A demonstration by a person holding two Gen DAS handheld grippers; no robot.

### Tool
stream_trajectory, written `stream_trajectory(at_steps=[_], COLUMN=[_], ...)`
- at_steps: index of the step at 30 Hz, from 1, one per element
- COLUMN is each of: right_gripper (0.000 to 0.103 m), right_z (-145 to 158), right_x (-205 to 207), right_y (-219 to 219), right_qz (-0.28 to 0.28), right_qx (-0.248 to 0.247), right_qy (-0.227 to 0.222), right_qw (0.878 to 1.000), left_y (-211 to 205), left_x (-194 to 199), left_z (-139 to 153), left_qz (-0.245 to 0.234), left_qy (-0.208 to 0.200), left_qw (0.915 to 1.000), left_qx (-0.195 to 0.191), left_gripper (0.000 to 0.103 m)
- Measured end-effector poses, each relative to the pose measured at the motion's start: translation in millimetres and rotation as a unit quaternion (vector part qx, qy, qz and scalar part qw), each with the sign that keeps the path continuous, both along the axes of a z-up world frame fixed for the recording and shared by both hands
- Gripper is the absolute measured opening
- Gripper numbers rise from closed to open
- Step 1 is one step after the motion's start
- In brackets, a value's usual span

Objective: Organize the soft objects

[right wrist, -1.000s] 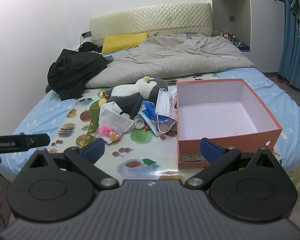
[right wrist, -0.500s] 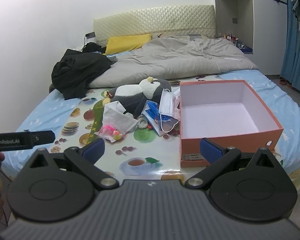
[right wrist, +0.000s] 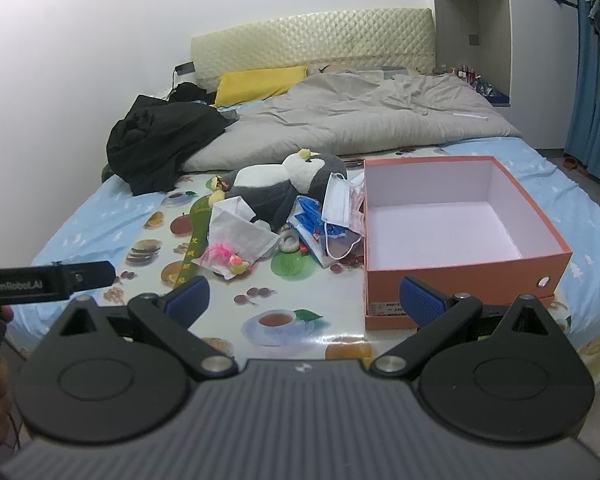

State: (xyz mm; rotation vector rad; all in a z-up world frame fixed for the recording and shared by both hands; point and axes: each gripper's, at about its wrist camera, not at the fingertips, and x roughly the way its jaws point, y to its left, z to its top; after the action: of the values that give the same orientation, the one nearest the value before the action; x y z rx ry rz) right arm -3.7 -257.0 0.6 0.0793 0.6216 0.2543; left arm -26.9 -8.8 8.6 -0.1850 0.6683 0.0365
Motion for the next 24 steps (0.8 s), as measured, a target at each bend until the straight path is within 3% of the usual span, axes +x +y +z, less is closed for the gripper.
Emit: stream_trajectory(at_steps=[24], right_gripper=[0.103], right_z=[-16], right_x=[0], right_y=[-9], right_qz=[-0.008], right_qx=[0.024], right_qy=[0.0], right_qw=[1.0], left_y=[-11], left_x=[11], left_z=[-24], left_qz=[-0.015], left_qy=[0.015], left_qw=[0.9998], left_qx=[-0.004], left_gripper=[0.103])
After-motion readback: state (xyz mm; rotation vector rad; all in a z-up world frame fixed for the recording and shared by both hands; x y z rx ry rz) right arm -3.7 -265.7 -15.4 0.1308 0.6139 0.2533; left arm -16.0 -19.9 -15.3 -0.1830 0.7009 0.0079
